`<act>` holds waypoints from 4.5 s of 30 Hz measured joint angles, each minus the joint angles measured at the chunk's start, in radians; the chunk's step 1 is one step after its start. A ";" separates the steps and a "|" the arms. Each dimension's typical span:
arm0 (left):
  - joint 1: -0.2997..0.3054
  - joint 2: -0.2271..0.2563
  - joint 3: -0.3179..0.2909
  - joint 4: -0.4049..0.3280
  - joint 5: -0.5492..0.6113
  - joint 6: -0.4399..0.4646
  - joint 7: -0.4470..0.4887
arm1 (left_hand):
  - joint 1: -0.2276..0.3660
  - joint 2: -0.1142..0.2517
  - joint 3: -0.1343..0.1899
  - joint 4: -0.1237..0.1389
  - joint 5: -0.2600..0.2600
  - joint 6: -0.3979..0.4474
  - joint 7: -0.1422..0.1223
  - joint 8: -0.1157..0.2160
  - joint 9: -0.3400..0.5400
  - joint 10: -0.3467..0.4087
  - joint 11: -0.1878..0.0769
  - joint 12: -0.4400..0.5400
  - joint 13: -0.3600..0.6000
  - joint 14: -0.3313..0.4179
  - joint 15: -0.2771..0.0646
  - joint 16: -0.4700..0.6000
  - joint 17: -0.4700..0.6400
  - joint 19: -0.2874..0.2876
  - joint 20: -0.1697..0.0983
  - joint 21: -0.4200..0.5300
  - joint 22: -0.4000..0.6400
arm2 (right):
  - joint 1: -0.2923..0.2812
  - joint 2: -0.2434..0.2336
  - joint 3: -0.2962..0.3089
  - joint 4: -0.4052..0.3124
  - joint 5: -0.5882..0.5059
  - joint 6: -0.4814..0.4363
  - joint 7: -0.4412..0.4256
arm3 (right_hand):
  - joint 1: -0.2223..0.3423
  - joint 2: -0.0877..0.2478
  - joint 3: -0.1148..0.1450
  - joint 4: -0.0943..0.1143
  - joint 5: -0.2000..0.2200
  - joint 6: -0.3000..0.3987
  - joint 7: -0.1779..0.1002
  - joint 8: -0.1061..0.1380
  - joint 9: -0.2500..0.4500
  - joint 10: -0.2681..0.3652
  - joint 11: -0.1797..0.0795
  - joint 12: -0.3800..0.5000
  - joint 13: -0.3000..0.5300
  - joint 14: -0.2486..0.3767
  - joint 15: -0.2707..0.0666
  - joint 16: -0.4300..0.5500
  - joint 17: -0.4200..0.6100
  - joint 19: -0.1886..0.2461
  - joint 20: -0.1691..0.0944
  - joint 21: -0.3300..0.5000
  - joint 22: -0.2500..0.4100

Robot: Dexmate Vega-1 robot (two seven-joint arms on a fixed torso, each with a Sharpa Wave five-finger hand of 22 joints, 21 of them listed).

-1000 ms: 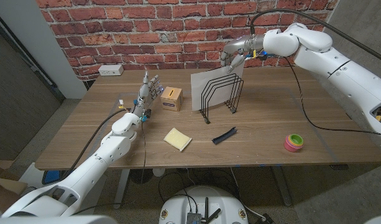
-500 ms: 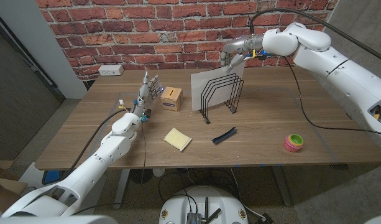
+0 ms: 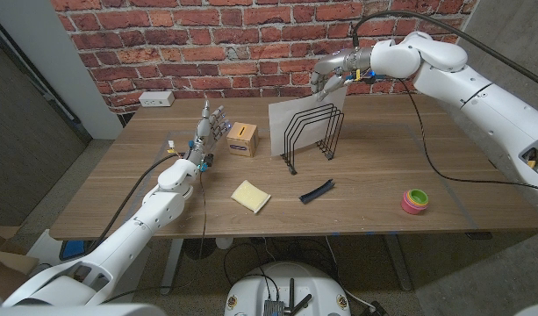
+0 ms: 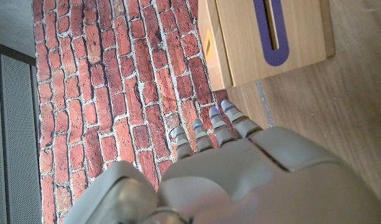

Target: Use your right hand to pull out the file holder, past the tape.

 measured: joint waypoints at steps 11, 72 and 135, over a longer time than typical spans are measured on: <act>0.000 0.000 0.000 0.000 0.000 0.000 0.000 | 0.000 0.000 0.000 0.000 0.000 0.000 0.000 0.000 0.000 0.000 0.000 0.000 0.000 0.000 0.000 0.000 0.000 0.000 0.000 0.000 0.000 | 0.006 0.000 0.001 -0.003 0.013 -0.001 0.016 | 0.005 0.006 -0.003 0.003 0.000 0.008 0.003 -0.004 -0.001 0.009 -0.002 0.000 0.005 0.009 -0.002 -0.020 0.006 0.000 0.000 0.000 0.000; 0.000 0.000 0.000 0.000 0.000 0.000 0.000 | 0.000 0.000 0.000 0.000 0.000 0.000 0.000 0.000 0.000 0.000 0.000 0.000 0.000 0.000 0.000 0.000 0.000 0.000 0.000 0.000 0.000 | -0.032 -0.054 0.078 -0.146 0.039 -0.087 0.030 | -0.010 0.014 -0.020 0.003 0.000 0.021 0.000 -0.019 -0.001 0.009 -0.002 -0.007 0.011 0.000 0.001 -0.075 0.043 0.002 0.002 0.008 0.000; 0.000 0.000 0.000 0.000 0.000 0.001 -0.001 | 0.000 0.000 0.000 0.000 0.000 0.000 0.000 0.000 0.000 0.000 0.000 0.000 0.000 0.000 0.000 0.000 0.000 0.000 0.000 0.000 0.000 | -0.116 -0.132 0.173 -0.326 0.038 -0.233 0.028 | -0.066 0.008 -0.028 0.011 0.000 0.023 -0.009 -0.035 -0.001 0.003 -0.007 -0.015 -0.007 -0.168 0.075 -0.112 0.017 0.002 0.002 0.000 -0.003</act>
